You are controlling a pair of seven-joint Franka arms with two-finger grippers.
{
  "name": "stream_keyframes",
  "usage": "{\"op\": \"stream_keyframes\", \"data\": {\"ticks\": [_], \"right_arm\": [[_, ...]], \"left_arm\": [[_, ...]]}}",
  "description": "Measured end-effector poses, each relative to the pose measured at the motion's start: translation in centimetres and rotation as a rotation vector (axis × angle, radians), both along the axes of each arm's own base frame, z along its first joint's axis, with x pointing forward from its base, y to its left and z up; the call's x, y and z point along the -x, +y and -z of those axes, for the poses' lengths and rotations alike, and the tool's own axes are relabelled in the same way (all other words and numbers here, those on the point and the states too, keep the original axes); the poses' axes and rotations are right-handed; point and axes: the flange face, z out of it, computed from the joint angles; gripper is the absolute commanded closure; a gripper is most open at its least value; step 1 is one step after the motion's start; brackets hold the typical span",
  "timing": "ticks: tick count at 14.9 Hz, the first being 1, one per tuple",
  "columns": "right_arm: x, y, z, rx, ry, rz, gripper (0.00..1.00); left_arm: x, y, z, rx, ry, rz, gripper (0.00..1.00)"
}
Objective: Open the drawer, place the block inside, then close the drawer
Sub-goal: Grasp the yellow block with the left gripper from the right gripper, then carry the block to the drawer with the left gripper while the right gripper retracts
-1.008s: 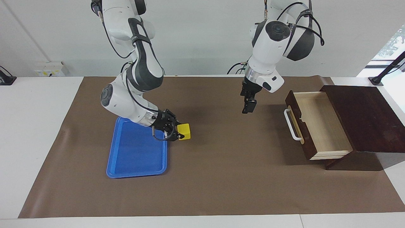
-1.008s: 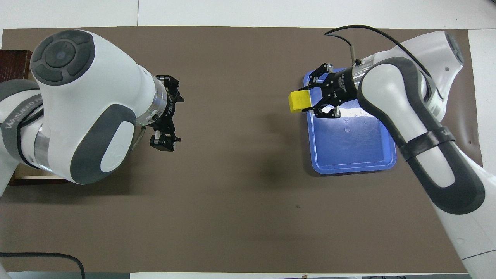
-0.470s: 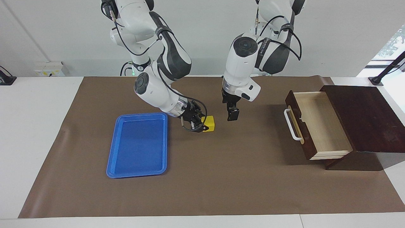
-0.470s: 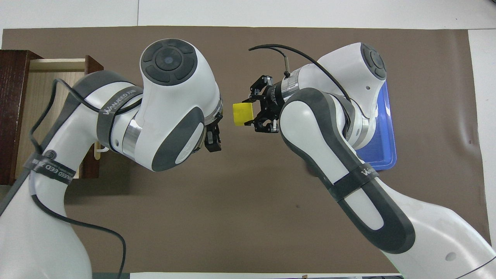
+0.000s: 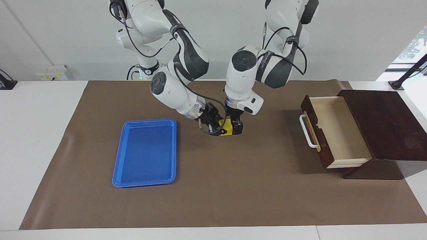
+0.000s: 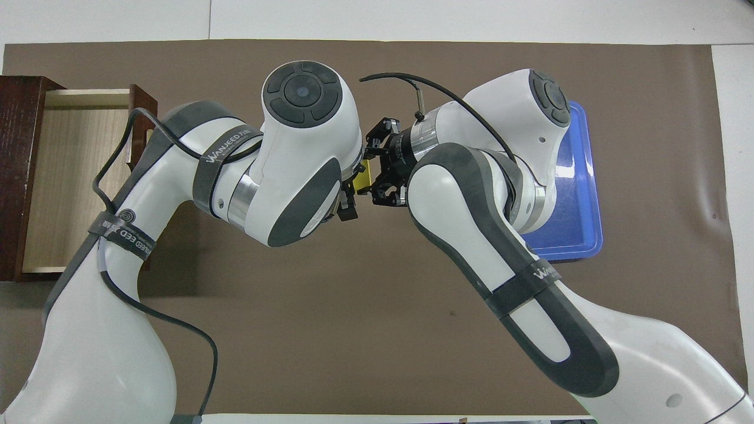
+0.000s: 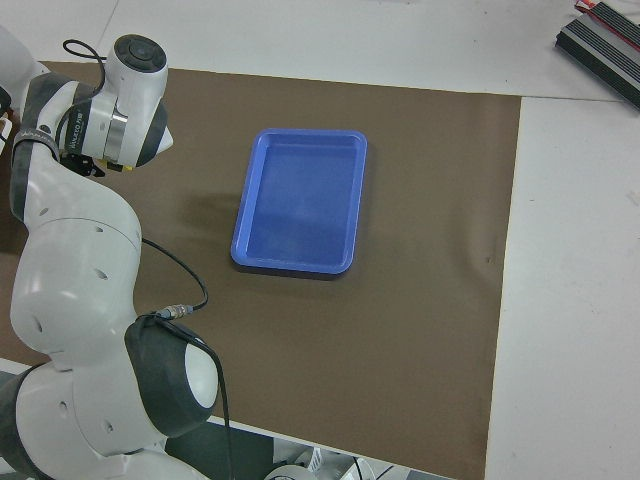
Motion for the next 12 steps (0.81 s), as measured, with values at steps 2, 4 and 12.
{"op": "stream_keyframes", "data": {"ticks": [2, 4, 12], "right_arm": [[-0.03, -0.04, -0.02, 0.000, -0.001, 0.001, 1.00], [-0.07, -0.10, -0.03, 0.000, -0.001, 0.002, 1.00], [-0.37, -0.33, -0.12, 0.001, -0.014, 0.006, 0.84]], "left_arm": [[-0.24, -0.11, -0.30, 0.007, -0.023, -0.047, 0.17], [-0.26, -0.16, -0.35, 0.007, -0.028, -0.061, 0.38], [-0.04, -0.49, -0.22, 0.000, -0.032, -0.052, 1.00]]}}
